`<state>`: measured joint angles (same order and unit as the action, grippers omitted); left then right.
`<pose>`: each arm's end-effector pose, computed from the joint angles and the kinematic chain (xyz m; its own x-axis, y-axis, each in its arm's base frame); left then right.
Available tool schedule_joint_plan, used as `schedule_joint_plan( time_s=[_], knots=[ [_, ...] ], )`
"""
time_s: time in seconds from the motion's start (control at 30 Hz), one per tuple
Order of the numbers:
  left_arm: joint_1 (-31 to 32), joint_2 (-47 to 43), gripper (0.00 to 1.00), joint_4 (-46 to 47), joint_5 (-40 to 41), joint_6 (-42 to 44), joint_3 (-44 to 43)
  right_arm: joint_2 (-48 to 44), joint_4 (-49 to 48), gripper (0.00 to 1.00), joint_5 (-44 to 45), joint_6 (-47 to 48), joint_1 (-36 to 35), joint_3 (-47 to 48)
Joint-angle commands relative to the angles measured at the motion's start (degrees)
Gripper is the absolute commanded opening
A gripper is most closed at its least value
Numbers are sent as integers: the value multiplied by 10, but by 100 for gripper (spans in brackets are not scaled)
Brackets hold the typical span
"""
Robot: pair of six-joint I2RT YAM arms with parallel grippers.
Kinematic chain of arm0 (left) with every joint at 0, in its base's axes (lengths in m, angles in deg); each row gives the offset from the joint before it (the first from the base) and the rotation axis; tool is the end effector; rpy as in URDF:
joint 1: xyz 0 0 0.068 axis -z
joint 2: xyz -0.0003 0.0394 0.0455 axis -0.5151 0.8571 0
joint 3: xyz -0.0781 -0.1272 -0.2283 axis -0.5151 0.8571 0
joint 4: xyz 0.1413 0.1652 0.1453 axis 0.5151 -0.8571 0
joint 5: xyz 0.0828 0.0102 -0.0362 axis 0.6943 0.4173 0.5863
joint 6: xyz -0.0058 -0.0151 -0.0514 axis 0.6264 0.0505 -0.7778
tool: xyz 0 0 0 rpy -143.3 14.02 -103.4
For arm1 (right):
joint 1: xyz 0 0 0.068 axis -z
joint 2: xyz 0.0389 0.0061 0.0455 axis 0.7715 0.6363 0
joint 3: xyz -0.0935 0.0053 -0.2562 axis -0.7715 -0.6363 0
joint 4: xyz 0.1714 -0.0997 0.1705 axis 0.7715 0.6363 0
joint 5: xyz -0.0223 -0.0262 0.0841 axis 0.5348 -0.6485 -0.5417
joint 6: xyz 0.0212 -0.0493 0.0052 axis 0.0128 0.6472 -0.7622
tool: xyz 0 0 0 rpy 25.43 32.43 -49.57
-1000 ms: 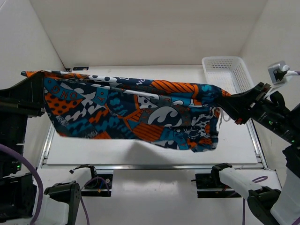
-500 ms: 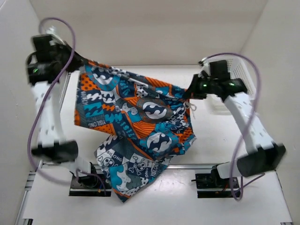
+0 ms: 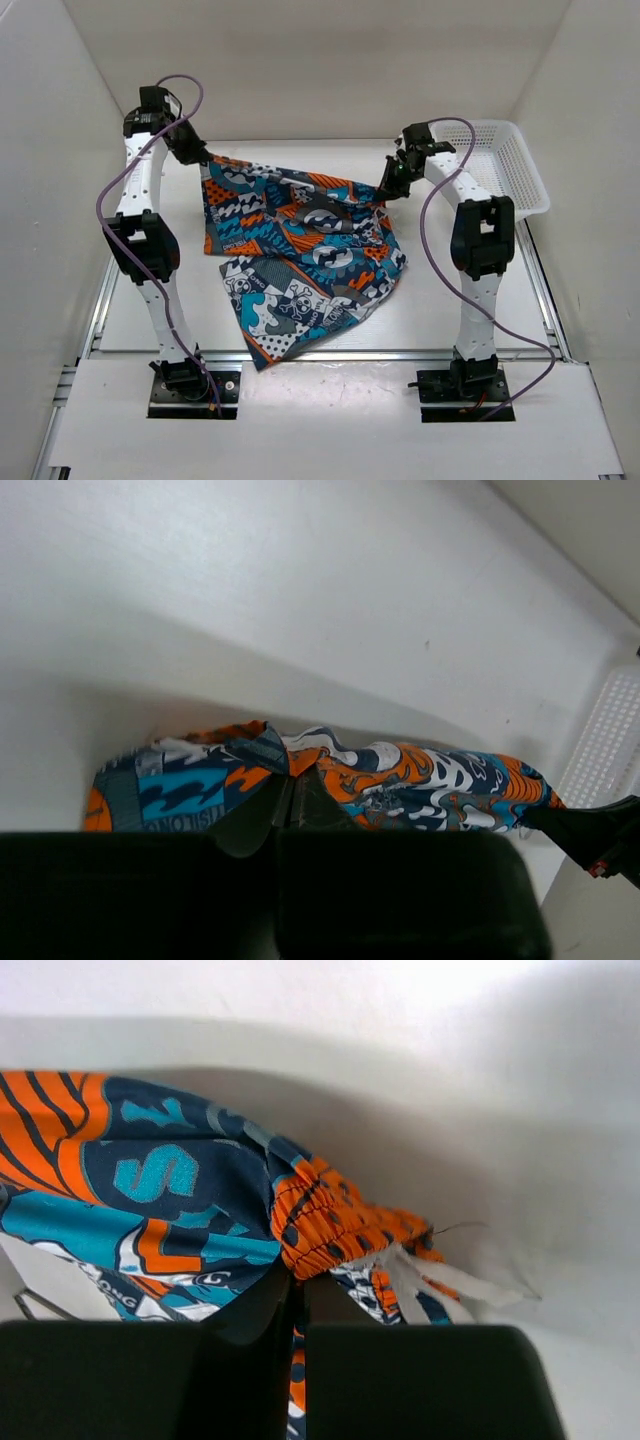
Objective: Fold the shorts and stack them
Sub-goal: Fold the shorts
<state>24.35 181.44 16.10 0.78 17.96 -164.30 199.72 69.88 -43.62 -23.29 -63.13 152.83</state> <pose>0.4580 0.0439 0.3276 -0.7367 -0.5453 -0.3999 -0.3511 0.8139 -0.4630 0.4585 0.1146 0.2211 -0.9173 0.1914 -0.3493 0.0105 0.8883 0.4592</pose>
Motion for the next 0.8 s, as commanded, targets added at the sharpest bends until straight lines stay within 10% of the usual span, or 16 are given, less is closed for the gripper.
schedule_joint_plan(
  time_s=[0.0, 0.27, 0.77],
  knots=[
    [-15, -1, 10, 46, 57, 19, -71, 15, 9, 0, 16, -1, 25, 74],
    [-10, -80, 10, 46, 45, 19, -7, -51, 15, 0, -4, 9, 25, 53],
    [51, -539, 10, 57, 38, -30, 574, -333, 9, 0, 89, 21, 31, -301]
  ],
)
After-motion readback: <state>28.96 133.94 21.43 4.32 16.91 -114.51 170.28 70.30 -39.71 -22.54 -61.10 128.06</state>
